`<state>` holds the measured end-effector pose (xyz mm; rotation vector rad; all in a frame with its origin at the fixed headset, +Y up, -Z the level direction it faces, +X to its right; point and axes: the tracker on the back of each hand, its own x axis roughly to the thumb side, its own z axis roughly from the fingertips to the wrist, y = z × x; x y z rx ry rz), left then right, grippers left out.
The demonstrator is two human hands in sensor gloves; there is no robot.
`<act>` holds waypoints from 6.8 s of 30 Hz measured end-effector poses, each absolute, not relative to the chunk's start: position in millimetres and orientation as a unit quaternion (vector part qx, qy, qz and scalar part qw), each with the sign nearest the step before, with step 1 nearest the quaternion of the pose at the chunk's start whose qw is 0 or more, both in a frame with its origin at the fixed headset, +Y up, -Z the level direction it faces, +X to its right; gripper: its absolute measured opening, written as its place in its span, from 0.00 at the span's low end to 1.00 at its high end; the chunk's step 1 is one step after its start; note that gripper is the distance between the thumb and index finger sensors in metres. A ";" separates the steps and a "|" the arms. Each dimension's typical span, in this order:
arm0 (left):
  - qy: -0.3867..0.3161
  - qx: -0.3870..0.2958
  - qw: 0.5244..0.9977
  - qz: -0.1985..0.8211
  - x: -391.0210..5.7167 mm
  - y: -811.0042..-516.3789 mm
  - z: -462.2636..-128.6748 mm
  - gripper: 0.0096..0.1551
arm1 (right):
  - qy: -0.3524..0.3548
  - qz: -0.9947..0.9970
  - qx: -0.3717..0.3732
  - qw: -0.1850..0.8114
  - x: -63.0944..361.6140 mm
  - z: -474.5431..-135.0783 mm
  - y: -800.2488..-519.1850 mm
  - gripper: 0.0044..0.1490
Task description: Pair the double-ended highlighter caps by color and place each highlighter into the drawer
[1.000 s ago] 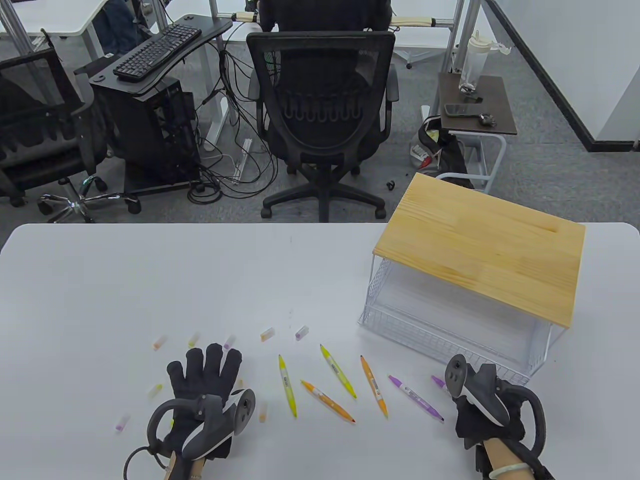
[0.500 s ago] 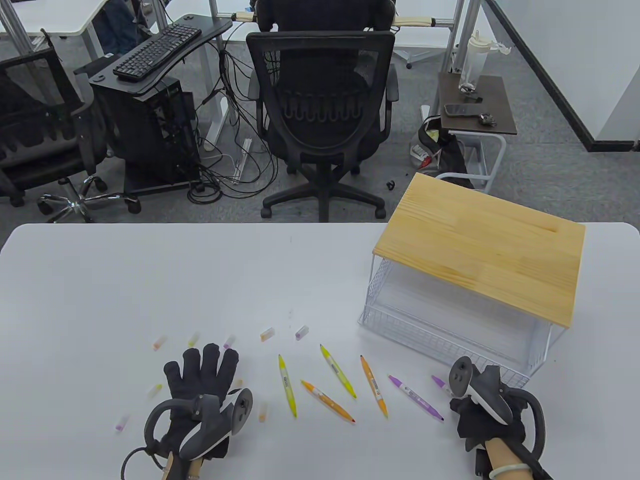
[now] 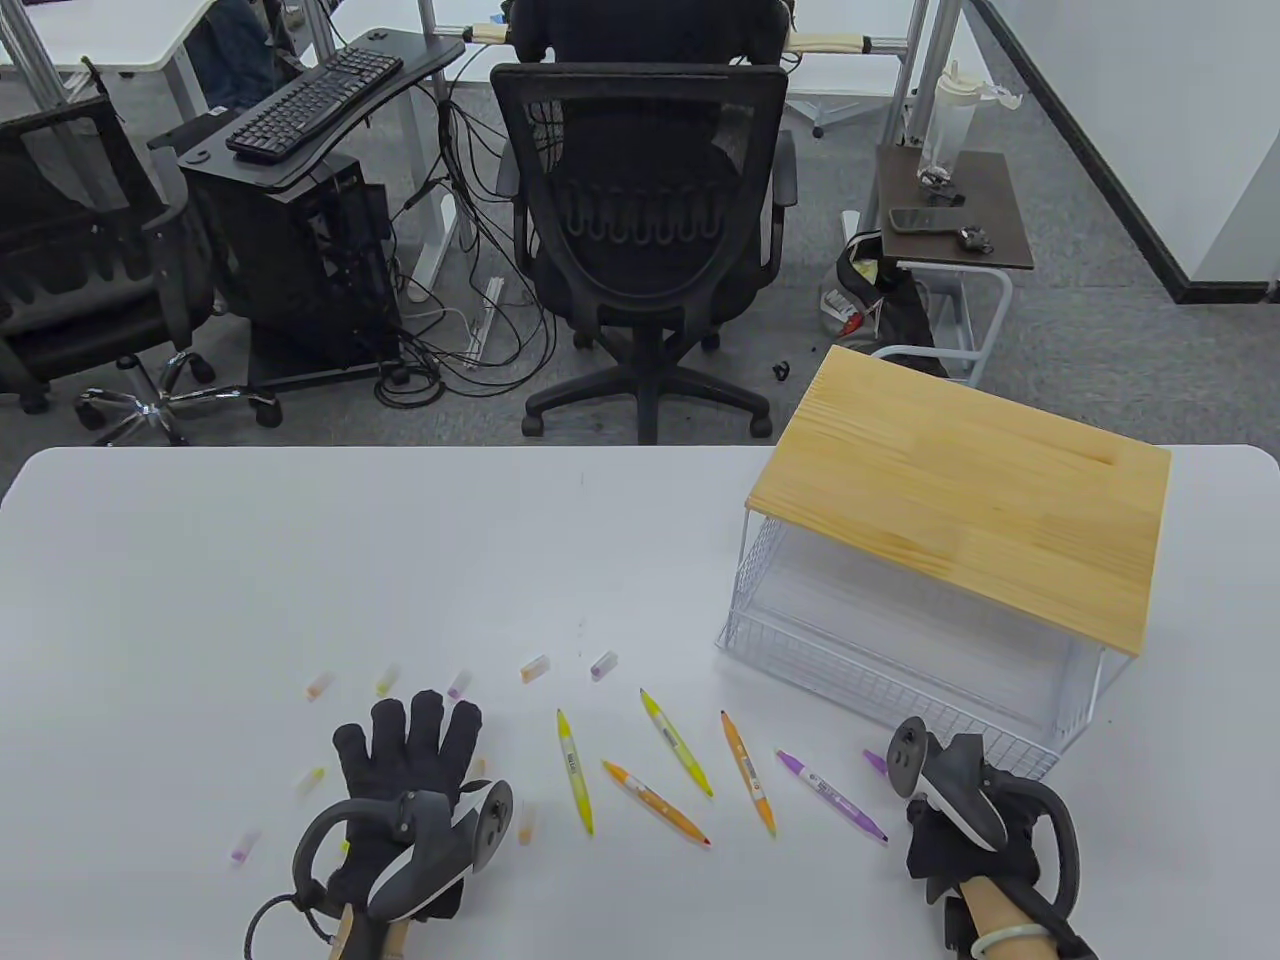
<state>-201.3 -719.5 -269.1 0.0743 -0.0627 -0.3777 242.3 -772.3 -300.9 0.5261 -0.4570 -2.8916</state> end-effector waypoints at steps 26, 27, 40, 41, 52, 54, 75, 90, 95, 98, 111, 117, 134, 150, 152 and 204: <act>0.000 0.026 0.989 -0.145 -218.5 -712.2 -270.0 0.43 | 0.020 -0.998 0.040 0.048 164.6 -298.8 -723.9 0.31; 0.001 0.024 0.989 -0.143 -219.5 -712.2 -270.1 0.43 | 0.028 -0.998 0.033 0.041 158.8 -301.0 -722.6 0.31; 0.039 0.030 0.994 -0.102 -243.5 -709.7 -272.9 0.39 | 0.055 -0.991 -0.094 -0.079 91.6 -312.9 -721.6 0.31; 0.040 0.028 0.994 -0.101 -244.2 -709.9 -273.1 0.38 | 0.056 -0.990 -0.100 -0.084 91.3 -311.6 -722.2 0.31; 0.085 -0.017 0.994 -0.067 -243.8 -709.4 -298.5 0.38 | 0.077 -0.984 -0.136 -0.080 93.1 -296.1 -706.7 0.31; 0.112 -0.030 0.990 -0.082 -244.7 -708.0 -312.6 0.37 | 0.082 -0.982 -0.144 -0.085 94.6 -292.9 -702.2 0.31; 0.179 -0.194 0.925 -0.274 -240.0 -761.5 -384.6 0.38 | 0.069 -0.977 -0.163 -0.115 103.6 -293.9 -696.4 0.30; 0.110 -0.060 0.988 -0.088 -225.7 -713.9 -340.4 0.29 | 0.063 -0.976 -0.164 -0.130 95.2 -299.8 -705.4 0.30; 0.083 0.050 0.986 0.138 -232.1 -682.8 -318.9 0.27 | 0.067 -0.977 -0.154 -0.133 81.0 -315.7 -694.8 0.29; 0.089 0.062 0.962 0.252 -238.0 -677.8 -318.2 0.27 | 0.018 -0.991 -0.095 -0.090 69.7 -343.6 -677.5 0.29; 0.055 0.090 0.895 0.433 -269.7 -688.0 -306.8 0.26 | 0.092 -0.927 -0.158 -0.326 39.3 -318.0 -674.3 0.28; 0.036 0.051 0.905 0.420 -257.1 -694.7 -314.5 0.26 | 0.094 -0.945 -0.155 -0.270 31.6 -316.2 -691.7 0.28; 0.014 0.030 0.919 0.393 -241.8 -695.2 -317.5 0.25 | 0.071 -0.929 -0.182 -0.313 28.1 -312.0 -692.2 0.28; -0.028 -0.016 0.906 0.422 -234.7 -696.2 -317.5 0.26 | 0.070 -0.927 -0.180 -0.322 28.5 -310.7 -693.9 0.27; -0.035 -0.029 0.911 0.410 -231.6 -698.2 -319.1 0.27 | 0.073 -0.929 -0.178 -0.317 29.6 -310.7 -693.9 0.27; -0.120 0.063 0.971 0.197 -153.5 -663.1 -291.8 0.30 | 0.074 -0.951 -0.162 -0.251 16.2 -303.1 -693.6 0.29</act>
